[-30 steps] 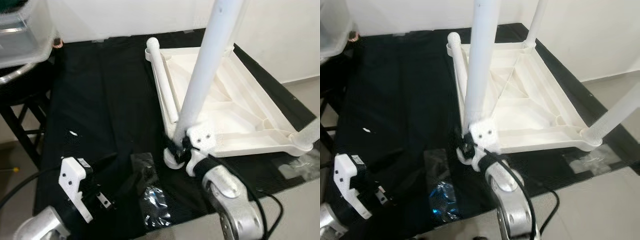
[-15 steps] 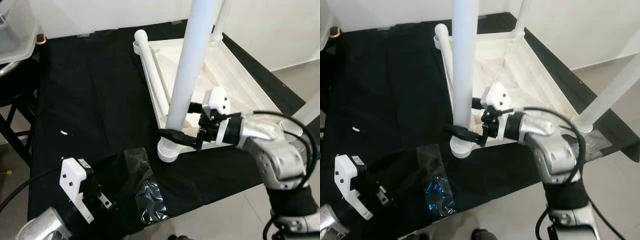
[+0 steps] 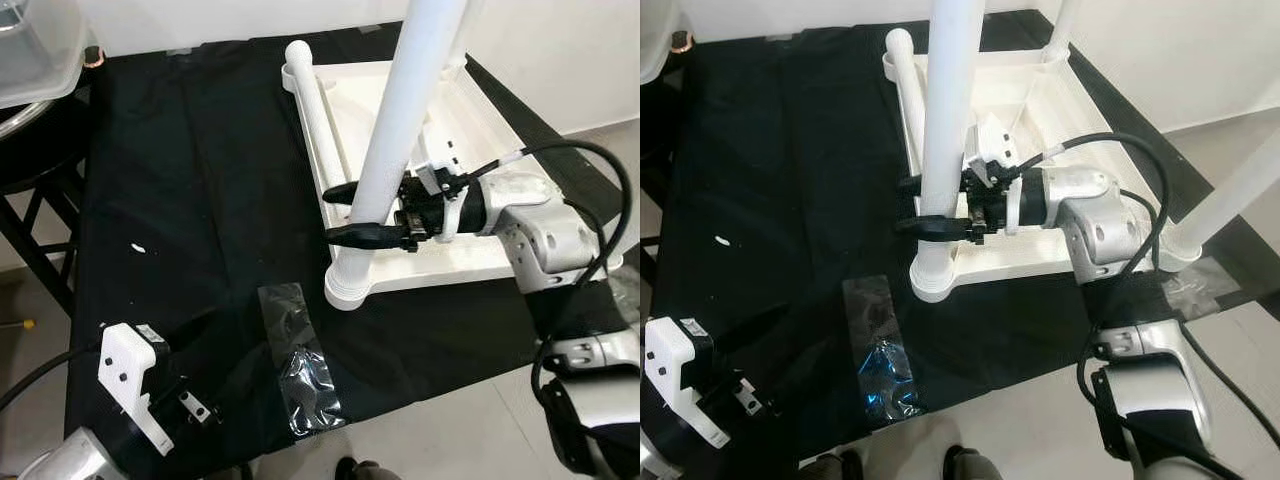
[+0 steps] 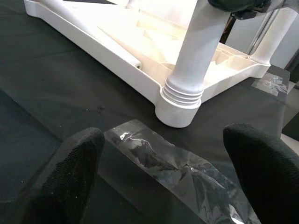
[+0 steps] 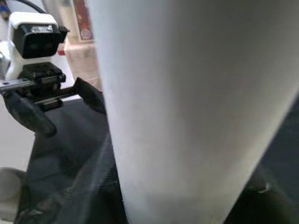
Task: Building children table
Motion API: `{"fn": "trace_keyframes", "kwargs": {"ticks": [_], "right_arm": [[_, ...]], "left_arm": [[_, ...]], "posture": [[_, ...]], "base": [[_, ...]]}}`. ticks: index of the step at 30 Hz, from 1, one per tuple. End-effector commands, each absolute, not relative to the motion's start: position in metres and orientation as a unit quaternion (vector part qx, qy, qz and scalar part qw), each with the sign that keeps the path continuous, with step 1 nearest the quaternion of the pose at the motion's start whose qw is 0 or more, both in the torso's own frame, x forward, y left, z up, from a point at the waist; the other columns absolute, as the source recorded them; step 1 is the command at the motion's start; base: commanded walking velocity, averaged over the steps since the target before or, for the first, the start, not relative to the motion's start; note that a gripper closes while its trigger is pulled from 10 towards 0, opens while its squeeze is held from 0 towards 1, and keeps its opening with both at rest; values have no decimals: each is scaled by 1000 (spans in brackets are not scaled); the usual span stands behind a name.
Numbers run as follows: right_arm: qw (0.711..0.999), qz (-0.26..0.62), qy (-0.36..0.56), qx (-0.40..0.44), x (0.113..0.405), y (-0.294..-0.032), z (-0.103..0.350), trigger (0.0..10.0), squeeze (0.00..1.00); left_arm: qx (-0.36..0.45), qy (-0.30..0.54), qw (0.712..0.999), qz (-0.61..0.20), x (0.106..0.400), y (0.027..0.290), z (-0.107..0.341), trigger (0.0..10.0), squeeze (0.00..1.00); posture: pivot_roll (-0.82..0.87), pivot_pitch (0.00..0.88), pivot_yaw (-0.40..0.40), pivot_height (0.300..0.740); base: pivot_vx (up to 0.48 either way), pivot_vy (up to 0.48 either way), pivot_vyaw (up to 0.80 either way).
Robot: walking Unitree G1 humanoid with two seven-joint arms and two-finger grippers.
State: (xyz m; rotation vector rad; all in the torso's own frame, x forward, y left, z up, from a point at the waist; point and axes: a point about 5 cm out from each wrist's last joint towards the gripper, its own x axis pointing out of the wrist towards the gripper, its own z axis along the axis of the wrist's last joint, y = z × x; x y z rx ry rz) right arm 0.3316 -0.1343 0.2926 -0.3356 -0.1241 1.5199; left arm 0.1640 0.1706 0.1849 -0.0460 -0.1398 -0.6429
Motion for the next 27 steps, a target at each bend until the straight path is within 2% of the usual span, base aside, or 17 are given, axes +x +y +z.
{"fn": "trace_keyframes", "kwargs": {"ticks": [1,3,6,8,9,10,11,12,13,14,15,16,18,23,27], "right_arm": [[705,689,-55,-159,331,-138,294,0,0],[692,704,-49,-155,329,-143,292,0,0],[692,706,-47,-147,327,-145,289,0,0],[707,696,-44,-119,311,-146,272,0,0],[735,671,-39,-91,300,-136,253,0,0],[735,671,-39,-91,300,-136,253,0,0],[755,650,-35,-72,291,-129,242,0,0],[820,570,-22,-54,288,-114,223,0,0],[860,508,-14,-46,288,-105,213,0,0],[860,508,-14,-46,288,-105,213,0,0],[937,341,16,-71,284,-103,190,0,0],[954,285,34,-87,267,-95,178,0,0],[963,250,49,-89,250,-87,169,0,0],[965,248,43,-74,261,-85,171,0,0],[969,232,47,-68,259,-80,175,0,0]], "left_arm": [[-18,-59,947,-317,162,172,184,10000,0],[-18,-59,947,-316,163,171,184,10000,0],[-18,-59,947,-316,163,171,184,10000,0],[-19,-61,947,-315,164,171,183,10000,0],[-20,-62,947,-316,165,171,183,10000,0],[-20,-62,947,-316,165,171,183,10000,0],[-20,-62,947,-316,166,171,182,10000,0],[-20,-62,946,-316,166,171,182,10000,0],[-20,-62,946,-316,166,171,182,10000,0],[-20,-62,946,-316,166,171,182,10000,0],[-20,-62,946,-317,167,172,182,10000,0],[-19,-63,946,-317,169,172,182,10000,0],[-19,-66,945,-319,172,173,182,10000,0],[-20,-72,943,-323,177,170,183,10000,0],[-19,-76,942,-325,180,170,184,10000,0]], "posture": [[103,281,-67,740],[100,278,-67,740],[95,273,-68,740],[86,266,-70,740],[75,258,-71,740],[75,258,-71,740],[74,257,-73,740],[73,253,-74,740],[74,252,-72,740],[74,252,-72,740],[64,255,-69,740],[72,252,-57,740],[46,239,-44,740],[49,224,-42,740],[54,221,-44,740]], "base": [[0,0,0],[0,0,0],[0,0,0],[0,0,0],[0,0,0],[0,0,0],[0,0,0],[0,0,0],[0,0,0],[0,0,0],[0,0,0],[0,0,0],[0,0,0],[0,0,0],[0,0,0]]}}
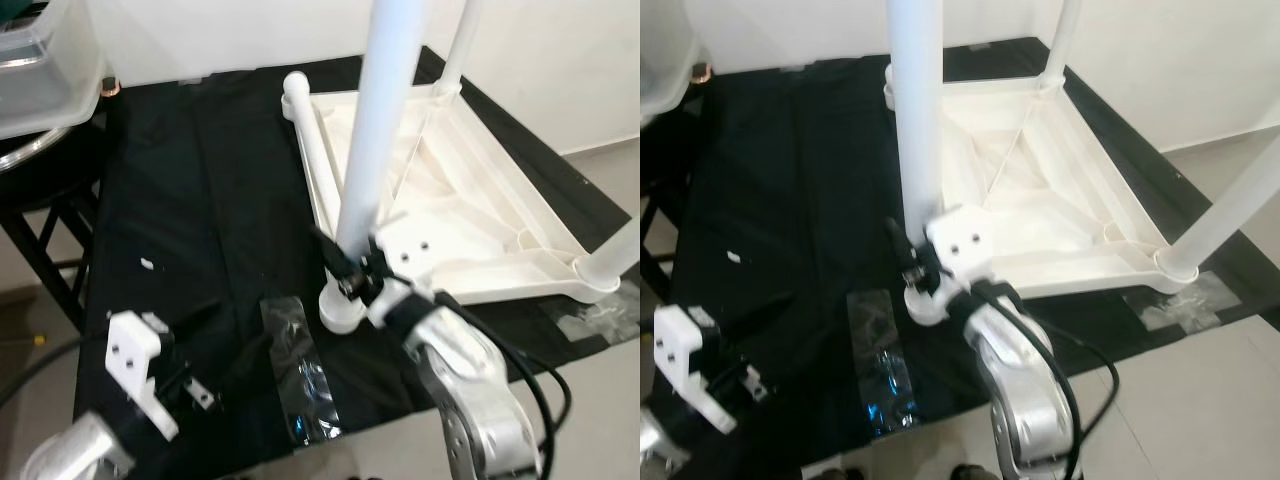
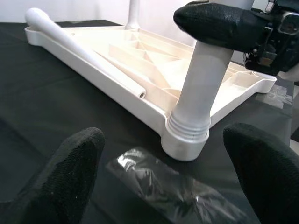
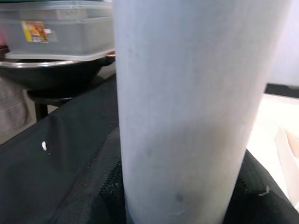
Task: Building children table
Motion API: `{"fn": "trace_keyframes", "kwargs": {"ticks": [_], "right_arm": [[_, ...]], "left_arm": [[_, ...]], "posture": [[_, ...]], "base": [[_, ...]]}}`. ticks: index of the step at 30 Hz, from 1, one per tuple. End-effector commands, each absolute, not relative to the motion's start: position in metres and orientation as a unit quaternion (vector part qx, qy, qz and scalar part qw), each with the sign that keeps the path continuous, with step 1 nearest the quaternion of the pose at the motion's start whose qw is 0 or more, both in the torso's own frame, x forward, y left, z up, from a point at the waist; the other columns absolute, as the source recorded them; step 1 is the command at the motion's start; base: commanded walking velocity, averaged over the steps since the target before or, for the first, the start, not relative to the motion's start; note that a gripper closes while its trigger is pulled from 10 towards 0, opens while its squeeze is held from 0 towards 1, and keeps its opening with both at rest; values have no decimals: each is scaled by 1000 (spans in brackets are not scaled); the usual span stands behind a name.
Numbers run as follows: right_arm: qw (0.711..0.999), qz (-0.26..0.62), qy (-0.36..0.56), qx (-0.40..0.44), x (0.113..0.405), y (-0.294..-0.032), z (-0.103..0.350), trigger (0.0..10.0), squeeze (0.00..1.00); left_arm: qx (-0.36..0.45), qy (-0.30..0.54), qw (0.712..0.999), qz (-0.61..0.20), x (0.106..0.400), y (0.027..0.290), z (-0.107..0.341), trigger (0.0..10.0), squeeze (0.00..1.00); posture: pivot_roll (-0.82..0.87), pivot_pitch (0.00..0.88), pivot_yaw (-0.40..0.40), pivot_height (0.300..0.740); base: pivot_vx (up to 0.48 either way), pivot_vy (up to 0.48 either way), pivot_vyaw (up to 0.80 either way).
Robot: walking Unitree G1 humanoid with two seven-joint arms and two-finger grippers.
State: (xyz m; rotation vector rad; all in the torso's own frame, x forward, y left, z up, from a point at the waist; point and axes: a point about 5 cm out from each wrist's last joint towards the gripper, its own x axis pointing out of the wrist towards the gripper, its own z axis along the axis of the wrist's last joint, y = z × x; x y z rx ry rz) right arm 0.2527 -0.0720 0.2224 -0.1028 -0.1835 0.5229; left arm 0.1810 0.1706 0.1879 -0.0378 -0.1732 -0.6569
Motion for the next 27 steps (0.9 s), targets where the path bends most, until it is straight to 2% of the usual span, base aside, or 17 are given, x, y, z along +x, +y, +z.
{"fn": "trace_keyframes", "kwargs": {"ticks": [1,2,3,5,6,7,10,13,14,15,16,17,18,22,24,27], "right_arm": [[970,227,49,-68,257,-78,175,0,0],[973,217,51,-65,254,-76,176,0,0],[974,210,50,-61,252,-75,177,10000,0],[975,211,46,-54,252,-74,180,10000,0],[972,231,35,-34,254,-74,186,10000,796],[961,276,17,-12,254,-70,195,10000,1000],[920,389,-35,26,259,-72,222,10000,1000],[907,417,-49,14,262,-75,228,10000,1000],[886,459,-61,-6,263,-78,234,10000,1000],[861,502,-67,-36,264,-81,238,10000,922],[838,538,-68,-64,265,-84,240,10000,329],[838,538,-68,-64,265,-84,240,10000,329],[819,563,-67,-85,267,-88,242,10000,0],[798,588,-64,-116,276,-94,246,10000,0],[786,600,-73,-130,301,-101,264,10000,0],[781,606,-89,-126,315,-104,280,10000,0]], "left_arm": [[-19,-77,943,-325,180,171,184,10000,0],[-17,-77,943,-324,180,171,185,10000,0],[-16,-77,943,-323,180,172,185,10000,0],[-15,-78,943,-322,181,173,185,10000,0],[-15,-78,943,-322,181,173,185,10000,0],[-15,-78,943,-322,181,174,185,10000,0],[-16,-78,943,-323,181,173,185,10000,0],[-16,-78,943,-323,181,172,185,10000,0],[-17,-78,943,-324,181,171,185,10000,0],[-19,-77,943,-324,180,170,185,10000,0],[-20,-77,943,-324,179,169,185,10000,0],[-20,-77,943,-324,179,169,185,10000,0],[-20,-76,942,-325,179,169,185,10000,0],[-22,-76,942,-325,177,168,186,10000,0],[-22,-74,944,-322,175,168,186,10000,0],[-23,-73,945,-319,172,169,187,10000,0]], "posture": [[54,221,-44,740],[58,219,-45,740],[56,219,-43,740],[56,219,-43,740],[55,220,-41,740],[53,223,-40,740],[47,228,-42,740],[49,229,-43,740],[46,234,-41,740],[52,238,-42,740],[56,240,-43,740],[56,240,-43,740],[62,243,-46,740],[72,251,-49,740],[83,262,-53,740],[91,268,-56,740]], "base": [[0,0,0],[0,0,0],[0,0,0],[0,0,0],[0,0,0],[0,0,0],[0,0,0],[0,0,0],[0,0,0],[0,0,0],[0,0,0],[0,0,0],[0,0,0],[0,0,0],[0,0,0],[0,0,0]]}}
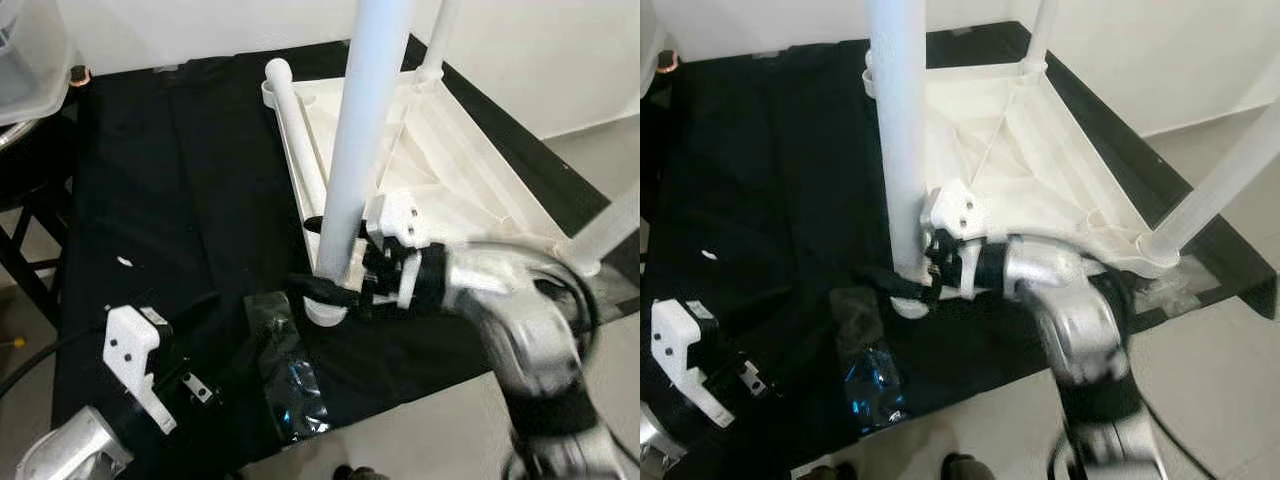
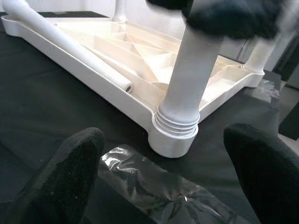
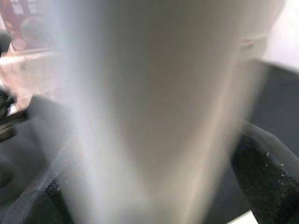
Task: Building children table
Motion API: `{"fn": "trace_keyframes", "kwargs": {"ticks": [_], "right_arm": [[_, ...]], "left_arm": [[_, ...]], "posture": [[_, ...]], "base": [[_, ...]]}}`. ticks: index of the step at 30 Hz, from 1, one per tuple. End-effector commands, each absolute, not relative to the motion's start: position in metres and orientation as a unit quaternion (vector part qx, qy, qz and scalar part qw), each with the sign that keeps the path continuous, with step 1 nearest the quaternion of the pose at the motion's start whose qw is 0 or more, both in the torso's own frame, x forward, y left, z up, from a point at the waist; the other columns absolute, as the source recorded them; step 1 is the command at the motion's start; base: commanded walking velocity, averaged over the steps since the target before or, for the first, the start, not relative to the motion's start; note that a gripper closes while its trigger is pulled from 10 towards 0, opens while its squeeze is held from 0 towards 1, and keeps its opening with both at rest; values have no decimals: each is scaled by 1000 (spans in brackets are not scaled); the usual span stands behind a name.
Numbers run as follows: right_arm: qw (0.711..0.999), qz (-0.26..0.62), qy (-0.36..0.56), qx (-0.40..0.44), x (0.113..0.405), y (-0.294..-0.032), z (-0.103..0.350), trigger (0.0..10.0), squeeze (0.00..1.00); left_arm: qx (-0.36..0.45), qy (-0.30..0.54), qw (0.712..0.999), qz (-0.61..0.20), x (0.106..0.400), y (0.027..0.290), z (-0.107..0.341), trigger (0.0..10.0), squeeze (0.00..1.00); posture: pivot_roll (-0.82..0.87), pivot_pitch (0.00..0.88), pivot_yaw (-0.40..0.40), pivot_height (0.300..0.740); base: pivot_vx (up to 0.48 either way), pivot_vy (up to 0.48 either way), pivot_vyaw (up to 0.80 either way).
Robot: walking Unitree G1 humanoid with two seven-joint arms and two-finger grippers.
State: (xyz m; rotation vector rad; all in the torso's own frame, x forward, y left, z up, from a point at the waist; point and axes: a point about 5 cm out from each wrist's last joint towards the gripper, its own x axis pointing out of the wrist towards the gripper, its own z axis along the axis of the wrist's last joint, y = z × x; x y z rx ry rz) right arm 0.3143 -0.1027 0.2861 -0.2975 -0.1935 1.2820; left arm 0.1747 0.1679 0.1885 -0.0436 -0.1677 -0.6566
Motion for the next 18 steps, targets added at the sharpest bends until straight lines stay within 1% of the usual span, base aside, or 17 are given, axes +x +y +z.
{"fn": "trace_keyframes", "kwargs": {"ticks": [1,2,3,4,6,7,9,10,11,12,13,16,17,18], "right_arm": [[778,608,-98,-123,321,-106,289,10000,0],[778,608,-98,-123,321,-106,289,10000,0],[767,622,-105,-121,327,-110,299,10000,0],[767,622,-105,-121,327,-110,299,10000,0],[748,644,-103,-124,328,-116,304,10000,0],[748,644,-103,-124,328,-116,304,10000,0],[725,671,-93,-120,330,-123,307,10000,0],[725,671,-93,-120,330,-123,307,10000,0],[718,680,-90,-116,330,-125,308,6431,0],[711,689,-87,-109,333,-128,309,0,0],[706,695,-85,-105,335,-129,309,0,0],[680,723,-71,-98,336,-131,307,0,0],[680,723,-71,-98,336,-131,307,0,0],[673,730,-67,-97,335,-131,305,0,0]], "left_arm": [[-22,-71,946,-316,171,170,187,10000,0],[-22,-71,946,-316,171,170,187,10000,0],[-21,-68,947,-312,168,171,187,10000,0],[-21,-68,947,-312,168,171,187,10000,0],[-20,-67,948,-310,167,172,187,10000,0],[-20,-67,948,-310,167,172,187,10000,0],[-20,-66,949,-308,165,172,187,10000,0],[-20,-66,949,-308,165,172,187,10000,0],[-20,-65,949,-308,165,172,187,10000,0],[-21,-64,949,-308,165,172,187,10000,0],[-21,-63,949,-307,165,172,187,10000,0],[-20,-62,950,-307,164,172,187,10000,0],[-20,-62,950,-307,164,172,187,10000,0],[-20,-62,950,-306,165,172,187,10000,0]], "posture": [[95,272,-55,740],[95,272,-55,740],[106,282,-56,740],[106,282,-56,740],[110,286,-56,740],[110,286,-56,740],[109,287,-54,740],[109,287,-54,740],[110,288,-55,740],[110,288,-55,740],[110,287,-55,740],[109,287,-53,740],[109,287,-53,740],[108,284,-53,740]], "base": [[0,0,0],[0,0,0],[0,0,0],[0,0,0],[0,0,0],[0,0,0],[0,0,0],[0,0,0],[0,0,0],[0,0,0],[0,0,0],[0,0,0],[0,0,0],[0,0,0]]}}
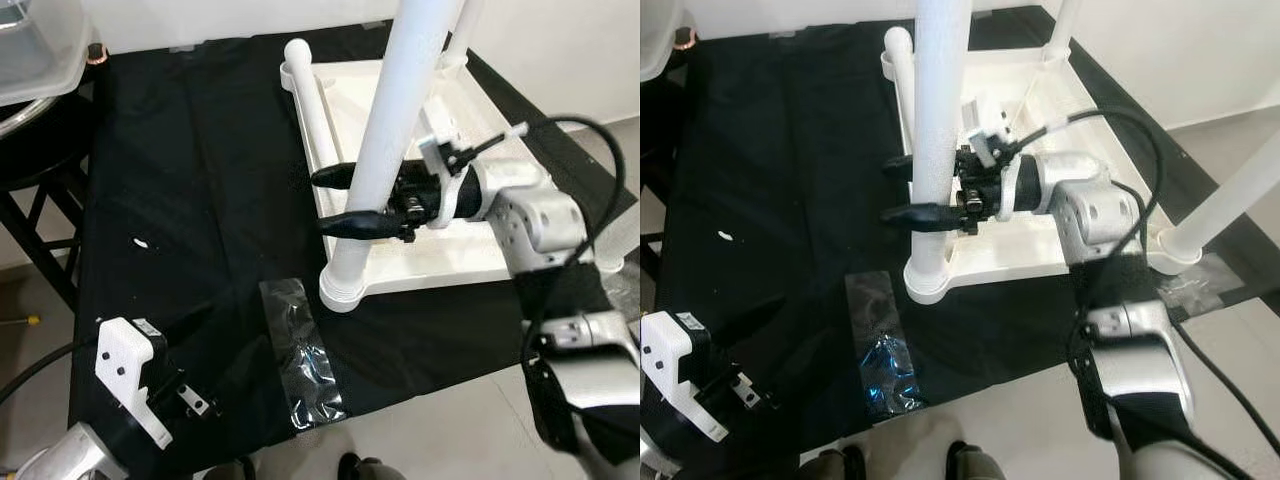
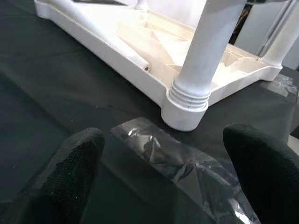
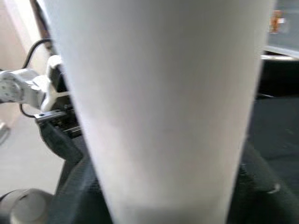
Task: Building children table
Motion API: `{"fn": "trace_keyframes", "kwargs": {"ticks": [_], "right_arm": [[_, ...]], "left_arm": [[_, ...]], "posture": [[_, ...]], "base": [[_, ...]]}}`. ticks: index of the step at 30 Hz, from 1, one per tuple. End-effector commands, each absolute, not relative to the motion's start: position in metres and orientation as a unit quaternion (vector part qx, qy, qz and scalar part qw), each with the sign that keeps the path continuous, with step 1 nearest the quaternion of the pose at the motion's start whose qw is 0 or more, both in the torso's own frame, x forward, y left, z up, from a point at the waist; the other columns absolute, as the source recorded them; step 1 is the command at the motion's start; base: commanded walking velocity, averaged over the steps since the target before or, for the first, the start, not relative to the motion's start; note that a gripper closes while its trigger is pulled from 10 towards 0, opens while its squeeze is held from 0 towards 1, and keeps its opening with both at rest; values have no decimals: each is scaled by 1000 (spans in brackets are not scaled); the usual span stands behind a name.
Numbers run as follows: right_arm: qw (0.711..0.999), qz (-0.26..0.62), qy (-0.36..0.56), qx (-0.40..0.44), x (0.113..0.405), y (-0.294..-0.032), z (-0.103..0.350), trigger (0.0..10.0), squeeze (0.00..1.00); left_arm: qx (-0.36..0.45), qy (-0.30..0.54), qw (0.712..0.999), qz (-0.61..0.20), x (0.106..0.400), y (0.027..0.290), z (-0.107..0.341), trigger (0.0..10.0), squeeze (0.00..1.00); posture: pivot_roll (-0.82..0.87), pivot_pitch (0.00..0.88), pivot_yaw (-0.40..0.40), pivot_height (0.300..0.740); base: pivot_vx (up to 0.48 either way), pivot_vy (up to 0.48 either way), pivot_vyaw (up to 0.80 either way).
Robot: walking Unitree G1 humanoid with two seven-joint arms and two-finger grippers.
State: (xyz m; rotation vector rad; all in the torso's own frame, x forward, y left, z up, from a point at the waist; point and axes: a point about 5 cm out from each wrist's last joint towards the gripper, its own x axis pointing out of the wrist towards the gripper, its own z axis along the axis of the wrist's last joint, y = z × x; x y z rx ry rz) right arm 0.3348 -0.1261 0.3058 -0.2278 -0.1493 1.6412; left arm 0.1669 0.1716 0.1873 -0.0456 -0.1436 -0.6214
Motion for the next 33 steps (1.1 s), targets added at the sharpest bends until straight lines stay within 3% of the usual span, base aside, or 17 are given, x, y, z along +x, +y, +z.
{"fn": "trace_keyframes", "kwargs": {"ticks": [1,6,8,10,11,12,13,14,15,16,19,21,29,30,31,32,33], "right_arm": [[669,735,-63,-95,333,-132,303,0,0],[668,736,-51,-97,329,-135,292,0,0],[679,727,-37,-94,318,-135,275,0,0],[723,685,-33,-85,307,-126,253,0,0],[723,685,-33,-85,307,-126,253,0,0],[743,664,-30,-76,306,-122,246,0,0],[887,447,10,-113,314,-110,210,0,0],[887,447,10,-113,314,-110,210,0,0],[929,336,41,-151,291,-100,179,0,0],[949,260,52,-172,271,-96,165,0,0],[958,235,60,-152,254,-89,156,0,0],[968,203,35,-144,273,-94,169,0,0],[973,201,24,-114,278,-84,177,0,0],[973,200,21,-110,278,-83,179,5686,0],[973,200,21,-110,278,-83,179,5686,0],[976,193,14,-95,276,-81,182,10000,349],[977,197,4,-77,275,-78,188,10000,1000]], "left_arm": [[-20,-62,950,-306,165,172,186,10000,0],[-20,-63,950,-306,165,171,186,10000,0],[-20,-64,950,-304,166,172,186,10000,0],[-19,-65,951,-303,166,173,186,10000,0],[-19,-65,951,-303,166,173,186,10000,0],[-19,-65,951,-302,166,173,186,10000,0],[-18,-64,951,-302,166,174,185,10000,0],[-18,-64,951,-302,166,174,185,10000,0],[-17,-65,951,-302,168,175,186,10000,0],[-16,-66,951,-301,170,176,186,10000,0],[-15,-67,950,-303,172,176,186,10000,0],[-18,-73,948,-308,176,174,187,10000,0],[-16,-75,946,-314,180,174,186,10000,0],[-15,-76,947,-313,180,174,187,10000,0],[-15,-76,947,-313,180,174,187,10000,0],[-15,-77,947,-313,181,174,187,10000,0],[-14,-77,946,-313,181,174,187,10000,0]], "posture": [[109,283,-53,740],[106,274,-57,740],[97,269,-65,740],[94,266,-69,740],[94,266,-69,740],[94,265,-75,740],[88,262,-72,740],[88,262,-72,740],[101,261,-57,740],[102,266,-54,740],[85,247,-43,740],[76,230,-35,740],[72,218,-34,740],[72,218,-34,740],[72,218,-34,740],[69,217,-32,740],[69,217,-32,740]], "base": [[0,0,0],[0,0,0],[0,0,0],[0,0,0],[0,0,0],[0,0,0],[0,0,0],[0,0,0],[0,0,0],[0,0,0],[0,0,0],[0,0,0],[0,0,0],[0,0,0],[0,0,0],[0,0,0],[0,0,0]]}}
